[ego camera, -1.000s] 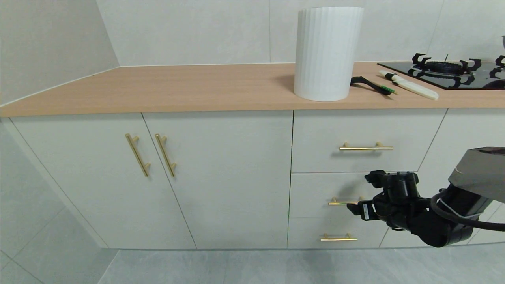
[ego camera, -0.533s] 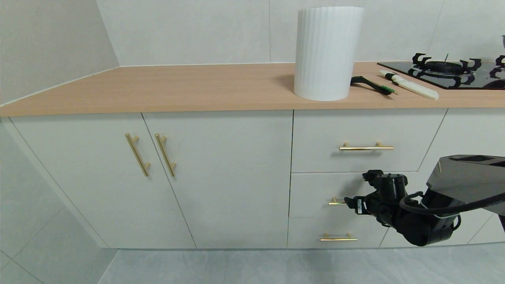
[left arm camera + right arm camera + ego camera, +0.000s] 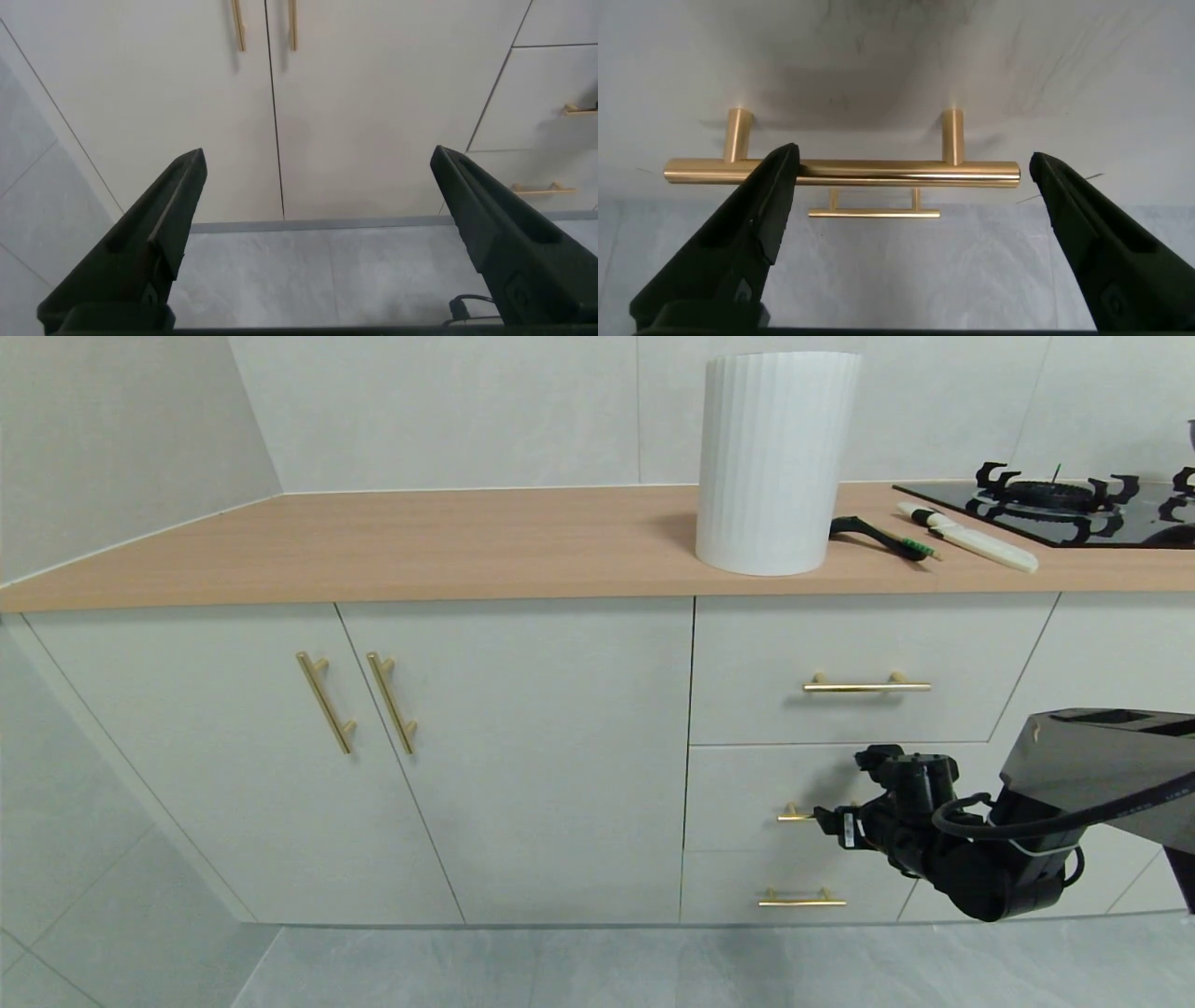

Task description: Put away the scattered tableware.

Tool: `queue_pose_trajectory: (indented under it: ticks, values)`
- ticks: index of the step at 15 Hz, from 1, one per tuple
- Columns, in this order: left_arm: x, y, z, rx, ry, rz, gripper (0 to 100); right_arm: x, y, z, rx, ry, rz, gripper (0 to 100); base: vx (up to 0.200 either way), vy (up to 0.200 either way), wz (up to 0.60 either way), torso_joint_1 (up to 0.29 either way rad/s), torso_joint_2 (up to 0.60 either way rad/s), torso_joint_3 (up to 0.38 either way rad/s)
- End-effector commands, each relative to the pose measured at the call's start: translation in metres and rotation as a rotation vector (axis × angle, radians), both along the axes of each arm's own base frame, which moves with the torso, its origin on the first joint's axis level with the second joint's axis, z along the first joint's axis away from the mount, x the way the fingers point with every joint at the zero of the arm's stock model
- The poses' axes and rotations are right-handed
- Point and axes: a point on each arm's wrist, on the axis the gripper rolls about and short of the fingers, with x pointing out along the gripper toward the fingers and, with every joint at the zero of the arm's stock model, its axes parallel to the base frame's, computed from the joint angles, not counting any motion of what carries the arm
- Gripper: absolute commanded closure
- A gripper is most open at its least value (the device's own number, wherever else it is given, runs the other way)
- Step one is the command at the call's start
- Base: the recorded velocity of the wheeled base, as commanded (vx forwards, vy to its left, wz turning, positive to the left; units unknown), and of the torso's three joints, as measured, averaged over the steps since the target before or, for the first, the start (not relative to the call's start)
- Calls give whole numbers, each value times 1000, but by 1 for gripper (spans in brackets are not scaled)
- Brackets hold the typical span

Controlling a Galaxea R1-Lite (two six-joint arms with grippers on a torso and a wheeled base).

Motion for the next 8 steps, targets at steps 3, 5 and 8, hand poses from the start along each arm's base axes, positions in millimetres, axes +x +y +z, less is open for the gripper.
queue_pose_trajectory:
  ticks: [3,5,8]
  values:
    - [0,0,0,0,0,0,0,-1,0,-3,-5,14,2,0,0,0,0,0,0,0]
    - [0,0,0,0,0,0,0,-1,0,-5,-8,20,3,0,0,0,0,0,0,0]
    - [0,0,0,0,0,0,0,-2,0,-6,-9,23,3,0,0,0,0,0,0,0]
